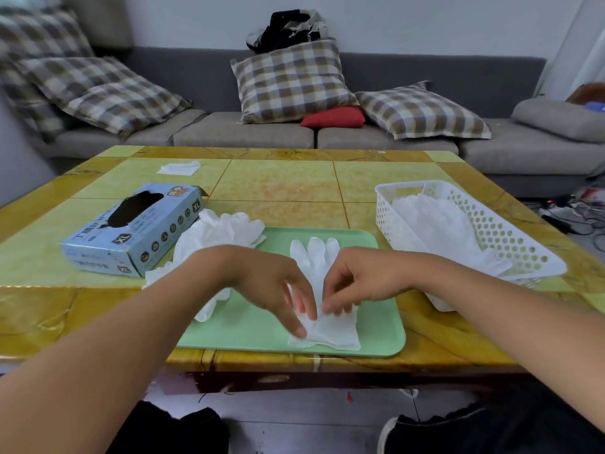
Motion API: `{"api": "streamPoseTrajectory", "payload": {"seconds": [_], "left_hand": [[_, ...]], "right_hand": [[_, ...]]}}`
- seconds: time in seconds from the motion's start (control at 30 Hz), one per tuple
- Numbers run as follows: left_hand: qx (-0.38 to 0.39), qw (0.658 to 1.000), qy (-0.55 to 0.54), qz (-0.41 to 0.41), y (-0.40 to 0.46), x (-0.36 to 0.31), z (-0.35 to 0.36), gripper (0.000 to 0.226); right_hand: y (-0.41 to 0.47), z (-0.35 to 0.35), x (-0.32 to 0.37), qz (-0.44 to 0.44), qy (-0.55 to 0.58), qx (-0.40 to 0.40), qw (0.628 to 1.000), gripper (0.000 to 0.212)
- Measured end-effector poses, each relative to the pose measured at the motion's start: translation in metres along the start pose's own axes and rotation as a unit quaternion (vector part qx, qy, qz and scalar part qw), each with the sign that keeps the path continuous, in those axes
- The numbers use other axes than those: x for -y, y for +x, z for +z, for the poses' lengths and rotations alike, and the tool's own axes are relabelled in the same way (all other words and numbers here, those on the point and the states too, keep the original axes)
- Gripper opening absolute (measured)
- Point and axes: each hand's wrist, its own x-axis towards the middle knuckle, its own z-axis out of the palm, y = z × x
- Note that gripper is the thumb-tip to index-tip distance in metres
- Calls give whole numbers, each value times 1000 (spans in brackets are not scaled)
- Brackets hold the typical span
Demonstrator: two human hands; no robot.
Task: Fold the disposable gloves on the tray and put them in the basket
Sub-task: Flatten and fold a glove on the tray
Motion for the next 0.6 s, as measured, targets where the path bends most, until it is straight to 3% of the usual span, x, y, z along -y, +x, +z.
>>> {"api": "streamPoseTrajectory", "payload": {"seconds": [0.07,0.13,0.23,0.3,0.4,0.5,0.53,0.6], "left_hand": [[-74,997,-18,2,-6,11,-7,21],[-207,978,-17,-5,-10,30,-15,9],[-385,918,21,-95,-22,68,-25,9],[-446,880,20,-159,-35,95,-27,19],[-473,854,-22,-215,-51,125,-20,31],[-425,876,-80,-213,-61,137,-6,39],[-406,886,-91,-204,-63,139,-2,44],[-381,896,-116,-199,-68,143,5,53]], "right_hand": [[9,0,1,-4,-41,-90,995,18],[22,4,0,2,-86,-127,988,26],[47,8,5,10,-145,-155,977,21],[70,10,21,-9,-127,-207,970,21],[100,20,59,-76,-55,-249,964,45],[127,41,93,-111,-138,-198,964,67],[133,48,99,-100,-168,-171,966,65],[146,67,104,-82,-211,-136,965,36]]}}
